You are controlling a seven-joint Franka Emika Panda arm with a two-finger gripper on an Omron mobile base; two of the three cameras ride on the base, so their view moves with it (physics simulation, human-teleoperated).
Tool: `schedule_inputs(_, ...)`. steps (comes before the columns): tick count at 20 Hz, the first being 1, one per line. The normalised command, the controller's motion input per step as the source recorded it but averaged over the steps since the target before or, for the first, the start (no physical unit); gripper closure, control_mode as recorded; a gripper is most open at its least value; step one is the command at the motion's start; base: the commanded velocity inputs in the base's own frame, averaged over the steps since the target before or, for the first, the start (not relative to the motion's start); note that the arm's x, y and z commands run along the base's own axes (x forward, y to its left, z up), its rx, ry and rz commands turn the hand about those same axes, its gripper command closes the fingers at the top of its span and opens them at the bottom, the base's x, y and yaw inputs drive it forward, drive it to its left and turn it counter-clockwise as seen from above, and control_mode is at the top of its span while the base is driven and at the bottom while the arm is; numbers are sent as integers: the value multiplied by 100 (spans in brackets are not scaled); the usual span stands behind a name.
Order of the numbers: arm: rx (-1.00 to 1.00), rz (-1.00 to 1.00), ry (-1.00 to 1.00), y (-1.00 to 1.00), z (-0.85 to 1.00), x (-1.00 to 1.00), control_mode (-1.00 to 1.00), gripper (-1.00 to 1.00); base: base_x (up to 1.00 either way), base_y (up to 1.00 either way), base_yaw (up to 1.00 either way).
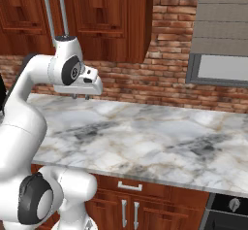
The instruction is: Open the cabinet and move the ladle to the pot. Then close the cabinet.
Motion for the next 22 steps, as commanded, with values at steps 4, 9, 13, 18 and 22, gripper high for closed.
schedule_inputs(4,0,2,0,2,0,-10,-100,-100,0,0,0)
schedule_inputs(9,0,4,-4,30,0,-11,-100,-100,0,0,0)
schedule_inputs(13,0,1,-3,16,2,-17,-100,-100,0,0,0)
schedule_inputs(18,0,0,-3,16,22,-6,-100,-100,0,0,0)
schedule_inputs(22,0,1,-16,16,38,0,-100,-100,0,0,0)
